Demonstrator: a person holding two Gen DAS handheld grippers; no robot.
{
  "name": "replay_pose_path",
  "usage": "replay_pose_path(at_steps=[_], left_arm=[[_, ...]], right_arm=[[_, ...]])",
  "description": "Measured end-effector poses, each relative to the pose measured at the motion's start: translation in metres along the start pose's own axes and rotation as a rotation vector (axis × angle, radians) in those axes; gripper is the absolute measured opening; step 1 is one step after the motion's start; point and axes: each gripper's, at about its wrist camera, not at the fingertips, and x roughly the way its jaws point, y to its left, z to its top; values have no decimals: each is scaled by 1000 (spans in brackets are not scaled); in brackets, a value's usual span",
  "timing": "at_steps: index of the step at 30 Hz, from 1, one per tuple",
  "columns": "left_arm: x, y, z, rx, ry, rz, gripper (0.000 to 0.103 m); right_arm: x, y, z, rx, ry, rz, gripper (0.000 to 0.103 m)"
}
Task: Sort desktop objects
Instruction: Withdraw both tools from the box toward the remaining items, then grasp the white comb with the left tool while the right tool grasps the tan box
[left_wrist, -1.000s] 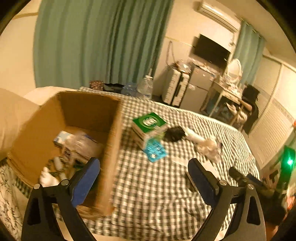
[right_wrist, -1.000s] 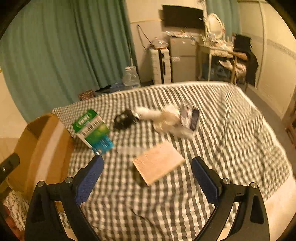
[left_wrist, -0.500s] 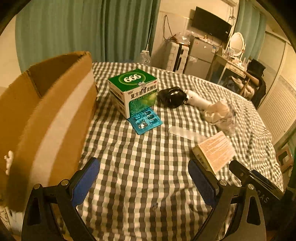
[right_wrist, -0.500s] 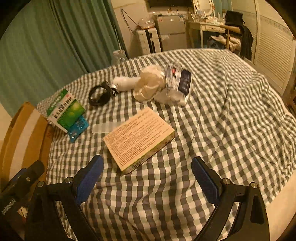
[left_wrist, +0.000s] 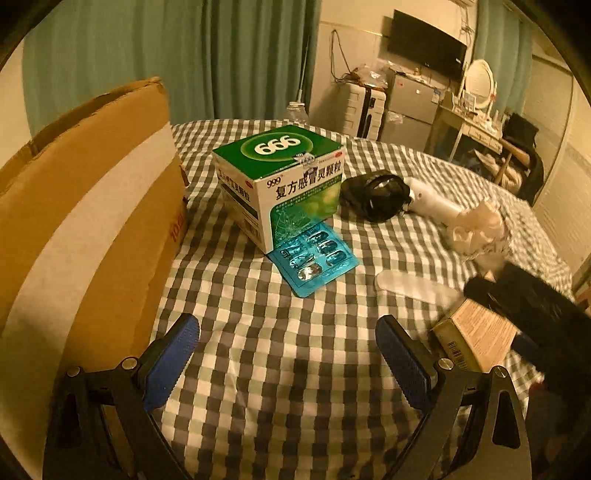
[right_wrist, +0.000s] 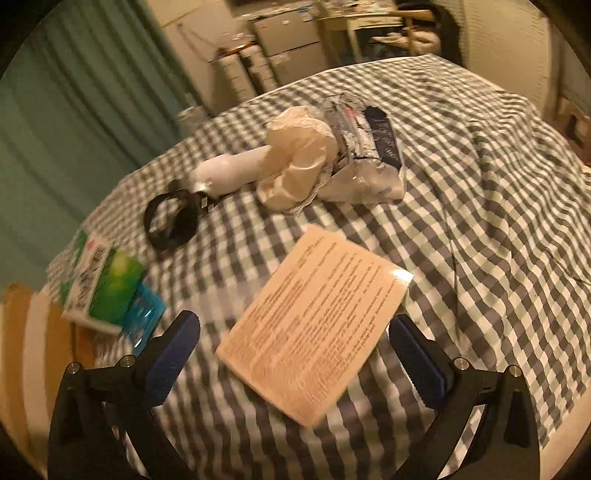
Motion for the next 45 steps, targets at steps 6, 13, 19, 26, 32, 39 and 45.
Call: replay_pose_path(at_steps=[6,13,19,26,32,39,45], left_arm=[[10,2,1,-13,25,-25,99],[15,-14,5,-26,51,-110,99],[27,-65,21,167,48,-242,99],[57,-117,32,462,78,-404,99],[87,-135,23,687,181,-486,97],[80,-128,35,682,201,-498,34],[61,-128,17,666,222,-479,28]], right_arm=[[23,-5,-3,-50,65,-54,102],[-6,-40,13,-115,47,-13,89],[-32,-77,37,-71,-20,31,88],[-36,-105,49,36,-8,83,89],[-41,-130,59,89,-22,104,89],[-35,-150,62,150,2,100,89],[-39,-145,59,138,5,107,89]])
